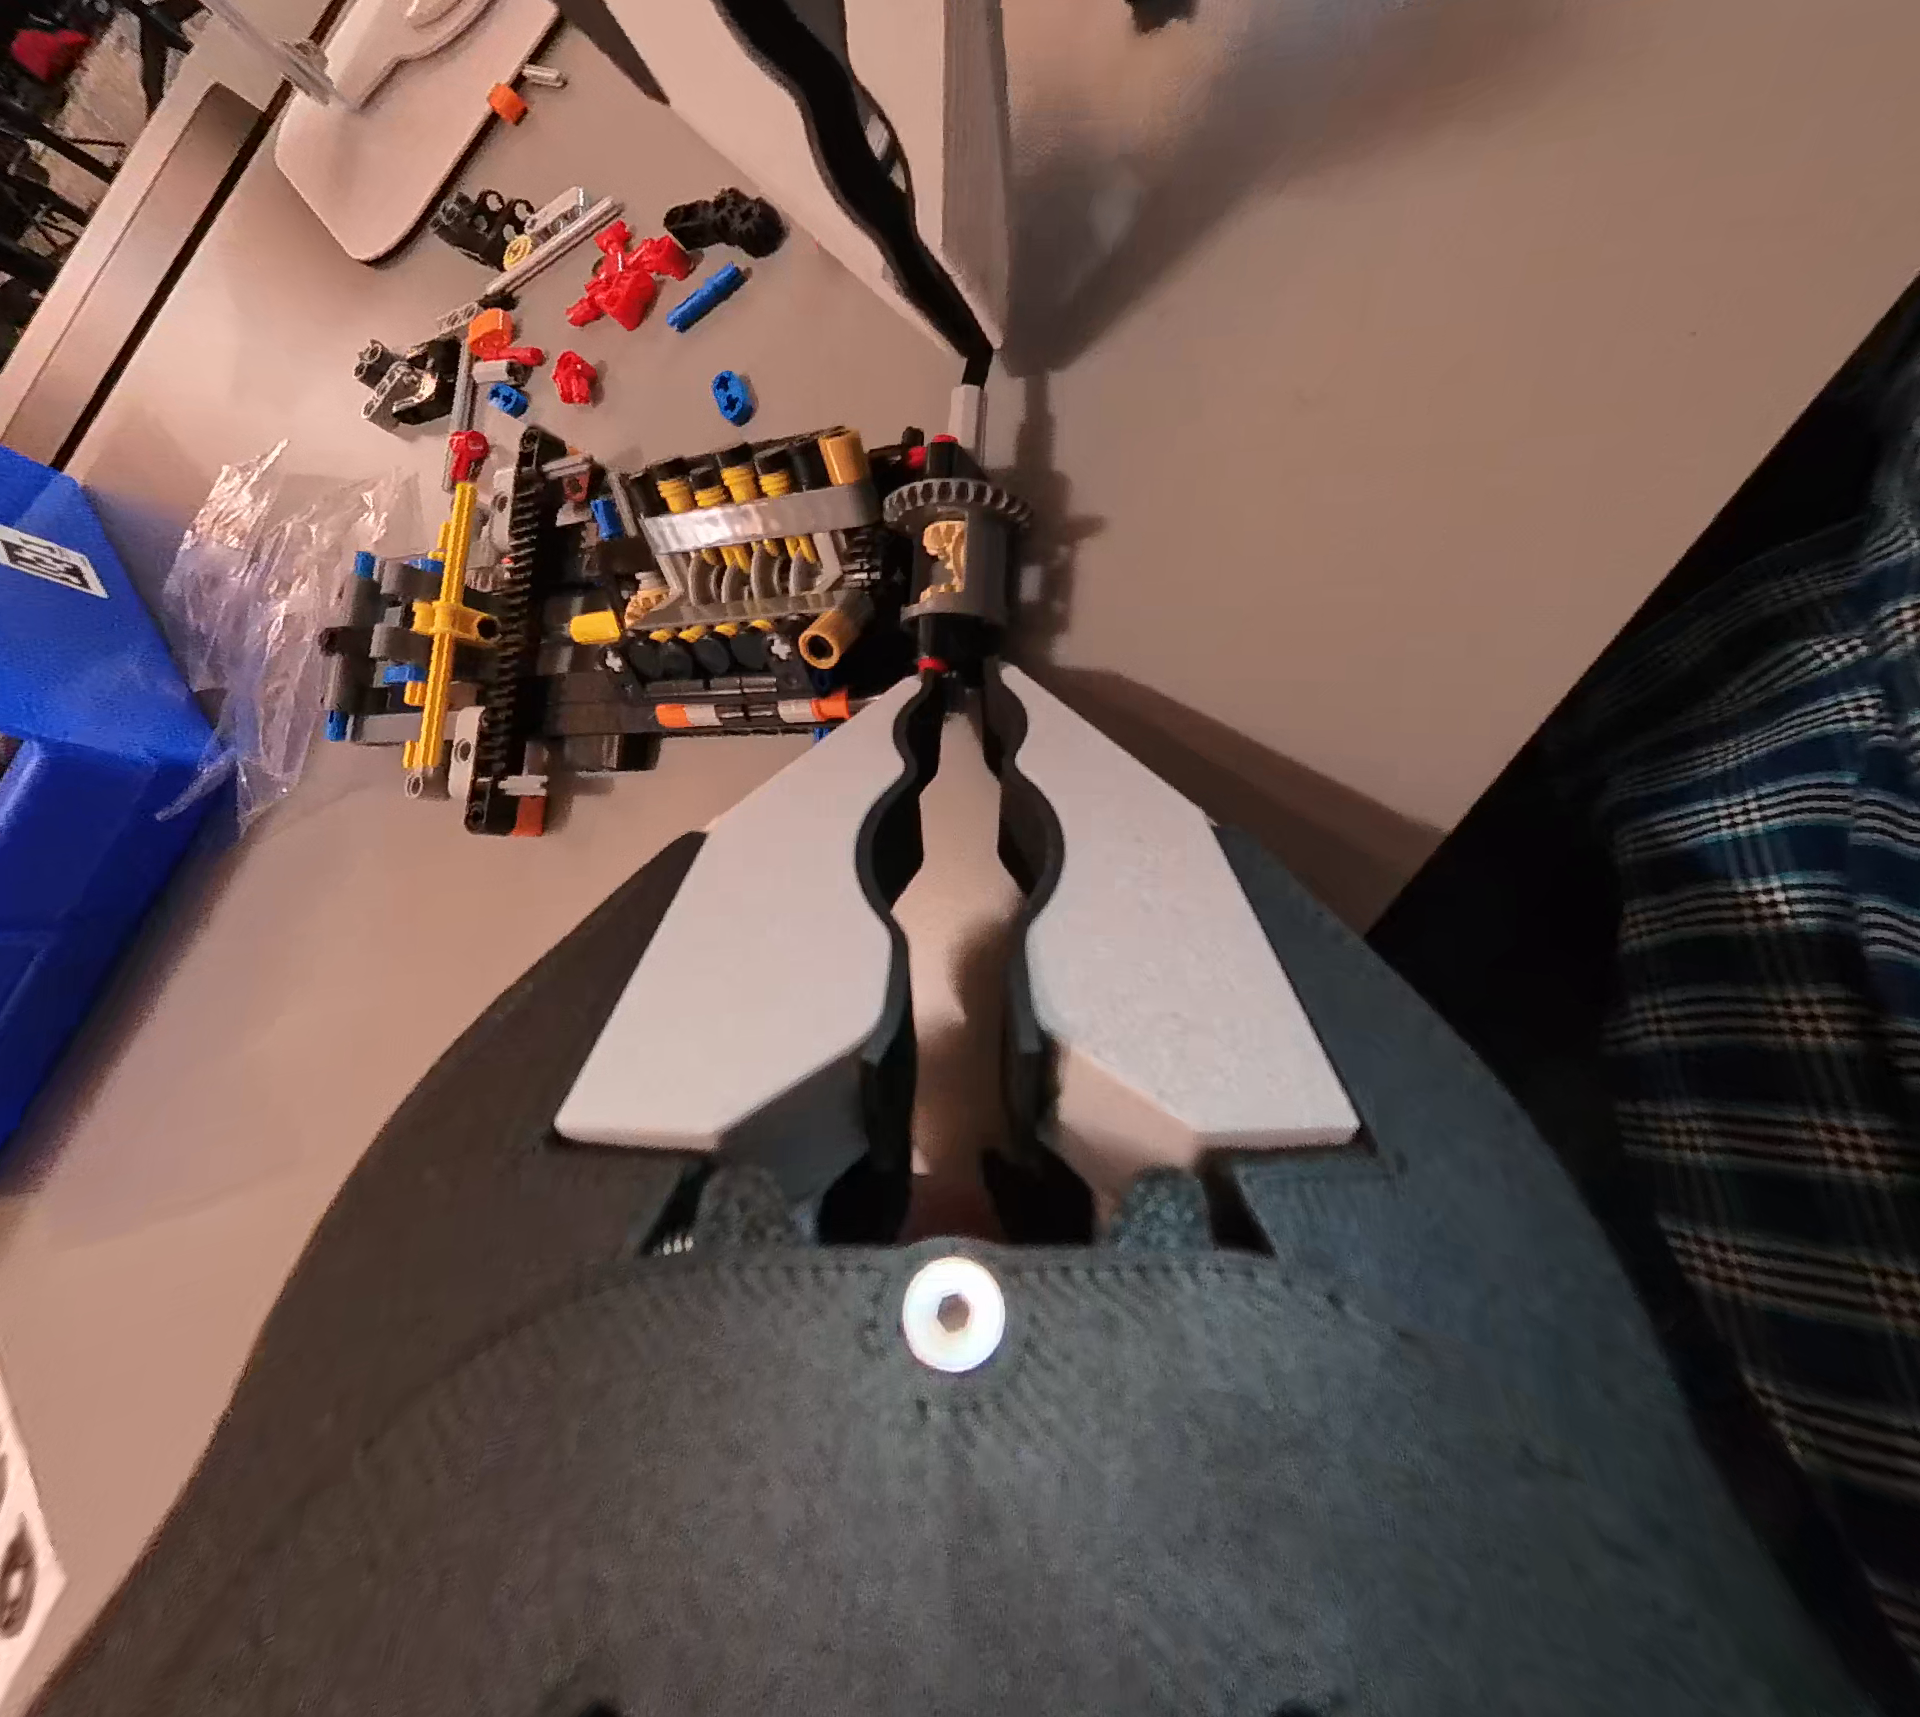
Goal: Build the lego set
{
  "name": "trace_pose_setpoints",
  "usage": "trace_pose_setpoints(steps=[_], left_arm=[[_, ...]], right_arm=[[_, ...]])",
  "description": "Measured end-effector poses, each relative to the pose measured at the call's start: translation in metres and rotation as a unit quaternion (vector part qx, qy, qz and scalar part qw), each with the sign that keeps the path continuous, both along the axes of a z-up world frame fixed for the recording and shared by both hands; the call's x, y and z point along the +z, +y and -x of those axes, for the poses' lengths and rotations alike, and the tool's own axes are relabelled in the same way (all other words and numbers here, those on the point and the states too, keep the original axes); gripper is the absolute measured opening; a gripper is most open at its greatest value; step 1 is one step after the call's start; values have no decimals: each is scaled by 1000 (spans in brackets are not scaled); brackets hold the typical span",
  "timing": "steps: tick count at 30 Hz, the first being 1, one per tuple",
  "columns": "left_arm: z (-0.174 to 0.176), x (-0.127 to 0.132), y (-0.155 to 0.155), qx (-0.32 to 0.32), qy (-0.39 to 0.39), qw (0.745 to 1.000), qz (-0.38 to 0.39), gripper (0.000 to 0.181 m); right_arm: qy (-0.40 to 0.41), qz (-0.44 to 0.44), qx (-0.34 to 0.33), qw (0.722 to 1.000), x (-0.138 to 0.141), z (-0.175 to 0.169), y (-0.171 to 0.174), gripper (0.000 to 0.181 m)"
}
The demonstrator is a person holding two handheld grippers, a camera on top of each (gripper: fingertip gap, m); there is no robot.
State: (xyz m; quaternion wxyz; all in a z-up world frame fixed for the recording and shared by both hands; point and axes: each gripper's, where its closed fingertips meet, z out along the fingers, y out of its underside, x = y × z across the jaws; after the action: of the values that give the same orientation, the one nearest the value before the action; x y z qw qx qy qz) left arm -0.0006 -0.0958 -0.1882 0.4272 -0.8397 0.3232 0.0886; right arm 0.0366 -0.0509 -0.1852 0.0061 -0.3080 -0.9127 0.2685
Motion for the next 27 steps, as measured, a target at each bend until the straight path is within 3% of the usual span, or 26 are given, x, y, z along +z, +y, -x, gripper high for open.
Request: trace_pose_setpoints(steps=[19, 27], left_arm=[[-2, -1, 1, -16, 18, 1000, 4, 4], [-1, -1, 2, -17, 18, 1000, 5, 4]], right_arm=[[-67, -116, 109, 985, -1, 3, 7, 0], [-96, -109, 121, 982, -4, 3, 6, 0]])
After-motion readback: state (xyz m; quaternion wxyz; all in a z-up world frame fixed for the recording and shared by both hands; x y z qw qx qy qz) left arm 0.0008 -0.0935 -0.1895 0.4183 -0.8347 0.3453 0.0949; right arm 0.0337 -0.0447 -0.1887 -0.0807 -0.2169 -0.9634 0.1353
